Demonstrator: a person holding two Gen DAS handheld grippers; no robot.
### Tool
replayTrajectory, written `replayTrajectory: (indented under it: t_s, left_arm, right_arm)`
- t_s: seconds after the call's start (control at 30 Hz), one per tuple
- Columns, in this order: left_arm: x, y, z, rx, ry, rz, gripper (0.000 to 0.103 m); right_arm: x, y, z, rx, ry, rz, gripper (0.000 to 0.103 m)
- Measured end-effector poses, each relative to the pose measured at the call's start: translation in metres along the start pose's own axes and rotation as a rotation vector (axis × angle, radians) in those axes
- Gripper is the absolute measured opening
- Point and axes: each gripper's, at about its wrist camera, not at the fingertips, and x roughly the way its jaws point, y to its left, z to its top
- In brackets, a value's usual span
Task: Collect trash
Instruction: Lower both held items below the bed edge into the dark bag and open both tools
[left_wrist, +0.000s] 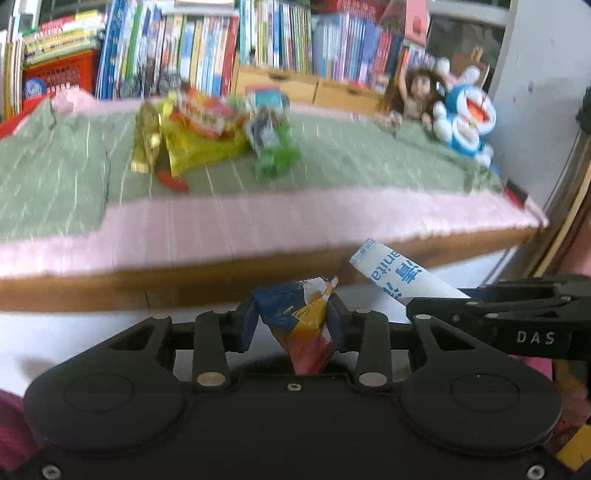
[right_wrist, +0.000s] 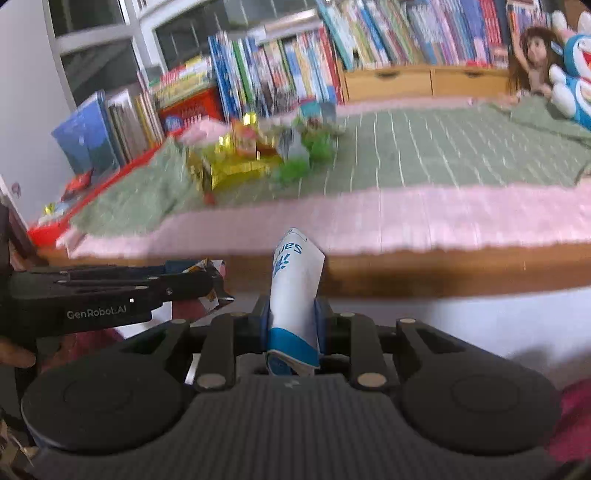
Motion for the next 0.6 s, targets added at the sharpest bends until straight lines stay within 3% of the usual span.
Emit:
replayTrajectory:
  t_s: [0.1,0.33,0.6]
  left_arm:
    - [0.012,0.002,-0.013,-0.016,0.067,-0.013,0.037]
    - [0.059,0.016,-0.037,-0.08,0.237,-0.004,0.037]
    - [0.107,0.029,-0.059,-0.093,0.341,0.038,0.038]
  right_arm:
    - [0.008,-0.007,-0.009,0.041,0.092,0.006,0.028]
    - [0.047,-0.025,-0.023,0.114,0.311,-0.068,0.031]
    - [0.1,-0.046,-0.038,0.222,0.49,-0.049,0.032]
